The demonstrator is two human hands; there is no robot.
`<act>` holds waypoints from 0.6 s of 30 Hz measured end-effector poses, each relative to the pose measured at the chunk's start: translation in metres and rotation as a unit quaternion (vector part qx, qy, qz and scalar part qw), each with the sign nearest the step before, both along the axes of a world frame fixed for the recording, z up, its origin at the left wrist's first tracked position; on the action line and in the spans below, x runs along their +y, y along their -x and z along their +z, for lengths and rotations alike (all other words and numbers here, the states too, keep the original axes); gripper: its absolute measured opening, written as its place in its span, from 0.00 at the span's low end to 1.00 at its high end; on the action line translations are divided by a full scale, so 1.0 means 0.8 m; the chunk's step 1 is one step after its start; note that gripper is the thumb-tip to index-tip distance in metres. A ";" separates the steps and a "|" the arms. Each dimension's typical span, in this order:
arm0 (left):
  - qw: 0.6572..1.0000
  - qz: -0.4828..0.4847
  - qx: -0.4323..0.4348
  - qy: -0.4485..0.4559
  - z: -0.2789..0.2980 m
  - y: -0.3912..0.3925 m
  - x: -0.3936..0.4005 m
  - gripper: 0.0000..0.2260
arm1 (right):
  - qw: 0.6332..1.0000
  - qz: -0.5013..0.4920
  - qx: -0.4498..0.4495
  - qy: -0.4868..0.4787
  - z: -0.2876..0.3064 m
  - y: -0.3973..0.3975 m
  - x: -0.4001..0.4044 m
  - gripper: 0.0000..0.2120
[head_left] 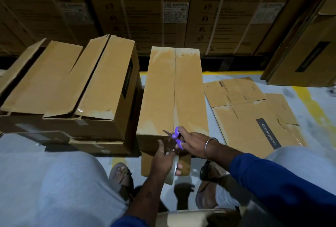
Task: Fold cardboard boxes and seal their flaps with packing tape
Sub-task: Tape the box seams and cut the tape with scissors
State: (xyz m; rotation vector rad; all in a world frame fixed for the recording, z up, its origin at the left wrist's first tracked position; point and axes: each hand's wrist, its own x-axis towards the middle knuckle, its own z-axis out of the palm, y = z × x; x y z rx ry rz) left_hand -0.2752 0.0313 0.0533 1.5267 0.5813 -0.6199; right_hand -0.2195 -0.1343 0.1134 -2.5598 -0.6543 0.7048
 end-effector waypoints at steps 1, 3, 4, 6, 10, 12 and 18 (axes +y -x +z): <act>1.000 -0.010 0.005 -0.001 -0.012 0.005 0.004 0.41 | 1.000 0.002 0.010 0.014 -0.006 0.001 -0.001 0.18; 0.999 -0.022 0.021 -0.022 -0.026 0.019 0.010 0.43 | 0.999 0.009 0.027 0.040 -0.016 0.007 -0.003 0.19; 0.999 -0.020 0.030 -0.035 -0.034 0.023 0.013 0.42 | 0.999 0.004 0.029 0.036 -0.023 0.008 -0.006 0.19; 0.998 0.010 0.059 -0.024 -0.048 0.025 0.018 0.43 | 0.999 -0.025 0.031 0.000 -0.031 0.006 -0.012 0.16; 0.991 0.097 0.080 0.043 -0.066 0.010 0.028 0.34 | 0.997 -0.047 0.049 -0.037 -0.025 0.003 -0.010 0.13; 0.987 0.123 0.085 0.053 -0.074 0.000 0.028 0.32 | 0.996 -0.067 0.026 -0.053 -0.025 0.001 -0.005 0.13; 0.976 0.175 0.075 0.102 -0.084 -0.025 0.018 0.37 | 0.935 -0.341 0.005 -0.099 -0.085 -0.021 -0.039 0.20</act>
